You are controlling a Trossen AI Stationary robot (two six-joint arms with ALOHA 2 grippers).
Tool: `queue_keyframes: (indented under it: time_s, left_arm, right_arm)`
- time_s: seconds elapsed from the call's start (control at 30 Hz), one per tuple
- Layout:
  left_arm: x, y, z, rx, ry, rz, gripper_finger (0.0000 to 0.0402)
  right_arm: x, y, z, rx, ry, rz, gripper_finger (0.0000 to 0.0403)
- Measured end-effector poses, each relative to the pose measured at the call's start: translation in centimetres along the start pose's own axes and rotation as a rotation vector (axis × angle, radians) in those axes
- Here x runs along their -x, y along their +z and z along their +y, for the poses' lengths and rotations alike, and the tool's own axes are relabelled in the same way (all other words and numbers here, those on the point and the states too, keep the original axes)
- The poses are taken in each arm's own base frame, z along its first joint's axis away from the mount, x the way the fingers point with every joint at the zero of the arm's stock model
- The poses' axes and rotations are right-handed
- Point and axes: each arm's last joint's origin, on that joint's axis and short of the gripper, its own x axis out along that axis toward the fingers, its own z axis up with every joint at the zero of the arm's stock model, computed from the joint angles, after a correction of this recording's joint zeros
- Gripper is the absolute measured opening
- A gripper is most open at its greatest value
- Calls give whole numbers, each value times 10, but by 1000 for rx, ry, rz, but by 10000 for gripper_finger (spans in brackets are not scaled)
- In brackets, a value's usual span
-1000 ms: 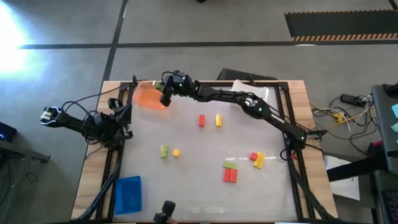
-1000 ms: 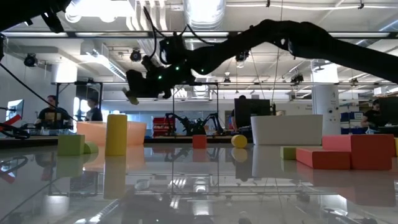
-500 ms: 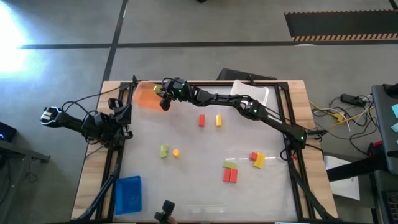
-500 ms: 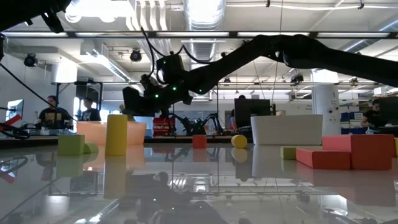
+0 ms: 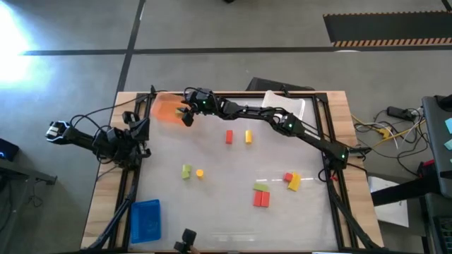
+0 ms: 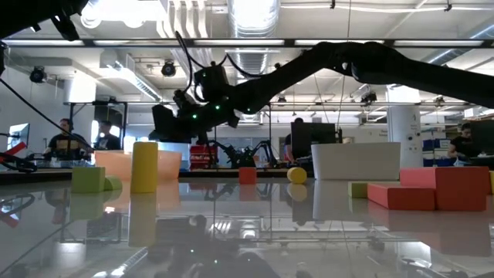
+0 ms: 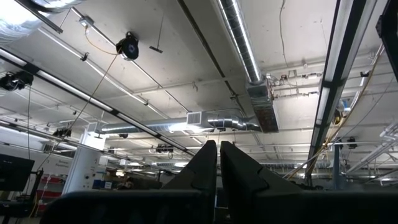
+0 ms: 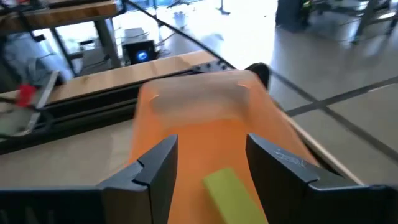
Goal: Sort & place blocks by color
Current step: Put the left yellow cylindrical block into the blue basket
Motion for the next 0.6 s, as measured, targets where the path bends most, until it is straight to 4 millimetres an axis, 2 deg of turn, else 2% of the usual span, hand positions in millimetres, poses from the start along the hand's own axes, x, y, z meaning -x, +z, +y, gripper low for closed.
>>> queue_keyframes:
  time_s: [0.1,0.23,0.43,0.6]
  left_arm:
    - [0,0,0,0,0,0,6]
    - [0,0,0,0,0,-1,6]
    - [0,0,0,0,0,0,6]
    - [0,0,0,0,0,0,6]
  right_arm:
    - [11,20,6,12,21,41,175]
    - [37,58,23,93,64,118,169]
    - [85,98,74,243,158,283,168]
    - [125,104,122,312,246,367,158]
